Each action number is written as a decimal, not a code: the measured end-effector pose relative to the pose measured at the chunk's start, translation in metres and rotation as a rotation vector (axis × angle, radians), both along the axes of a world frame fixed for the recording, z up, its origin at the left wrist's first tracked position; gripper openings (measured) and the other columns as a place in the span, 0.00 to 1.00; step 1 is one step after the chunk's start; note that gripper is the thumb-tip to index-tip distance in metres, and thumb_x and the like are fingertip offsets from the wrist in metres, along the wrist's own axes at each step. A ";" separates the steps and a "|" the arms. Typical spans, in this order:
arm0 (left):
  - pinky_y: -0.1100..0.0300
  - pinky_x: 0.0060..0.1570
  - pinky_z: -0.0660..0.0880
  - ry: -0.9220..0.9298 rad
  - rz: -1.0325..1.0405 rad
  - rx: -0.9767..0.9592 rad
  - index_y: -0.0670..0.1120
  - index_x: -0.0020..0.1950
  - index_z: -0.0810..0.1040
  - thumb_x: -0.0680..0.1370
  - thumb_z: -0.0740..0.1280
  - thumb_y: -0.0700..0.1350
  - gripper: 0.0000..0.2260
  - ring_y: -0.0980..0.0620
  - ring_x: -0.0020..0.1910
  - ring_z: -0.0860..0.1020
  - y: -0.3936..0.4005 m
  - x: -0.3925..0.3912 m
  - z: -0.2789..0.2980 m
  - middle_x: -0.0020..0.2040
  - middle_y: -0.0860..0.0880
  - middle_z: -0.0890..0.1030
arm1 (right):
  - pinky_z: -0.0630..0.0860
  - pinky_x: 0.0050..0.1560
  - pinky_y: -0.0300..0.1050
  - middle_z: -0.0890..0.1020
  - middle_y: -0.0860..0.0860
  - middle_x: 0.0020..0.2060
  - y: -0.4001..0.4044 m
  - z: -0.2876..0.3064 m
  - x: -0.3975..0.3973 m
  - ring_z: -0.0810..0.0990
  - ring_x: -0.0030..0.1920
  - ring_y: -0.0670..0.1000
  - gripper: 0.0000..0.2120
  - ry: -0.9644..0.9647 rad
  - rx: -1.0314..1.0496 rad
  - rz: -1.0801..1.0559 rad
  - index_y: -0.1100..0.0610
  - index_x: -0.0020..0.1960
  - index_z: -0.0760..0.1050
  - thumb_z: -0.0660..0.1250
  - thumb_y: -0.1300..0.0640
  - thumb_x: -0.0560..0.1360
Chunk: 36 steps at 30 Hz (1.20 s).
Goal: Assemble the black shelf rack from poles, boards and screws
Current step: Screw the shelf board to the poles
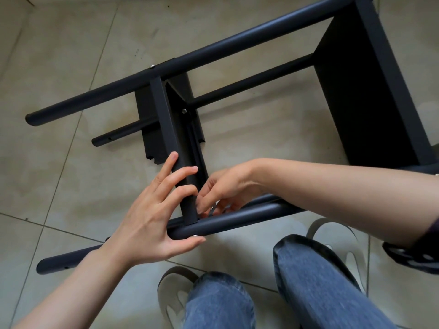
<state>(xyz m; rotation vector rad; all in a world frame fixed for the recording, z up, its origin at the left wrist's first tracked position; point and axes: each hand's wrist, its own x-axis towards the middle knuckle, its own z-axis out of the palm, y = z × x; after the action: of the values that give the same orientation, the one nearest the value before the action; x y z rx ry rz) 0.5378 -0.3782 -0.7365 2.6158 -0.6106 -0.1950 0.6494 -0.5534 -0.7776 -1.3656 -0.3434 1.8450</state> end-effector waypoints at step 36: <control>0.52 0.66 0.67 -0.014 -0.005 0.014 0.44 0.60 0.77 0.70 0.71 0.64 0.29 0.43 0.81 0.51 0.000 -0.001 0.001 0.76 0.48 0.66 | 0.73 0.42 0.41 0.78 0.52 0.35 0.006 0.003 -0.004 0.76 0.37 0.49 0.08 -0.064 0.007 -0.007 0.59 0.40 0.78 0.66 0.62 0.78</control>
<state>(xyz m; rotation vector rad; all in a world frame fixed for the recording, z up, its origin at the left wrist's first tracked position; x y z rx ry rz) 0.5371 -0.3778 -0.7356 2.6310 -0.6228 -0.1832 0.6452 -0.5473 -0.7747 -1.4217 -0.3775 1.7950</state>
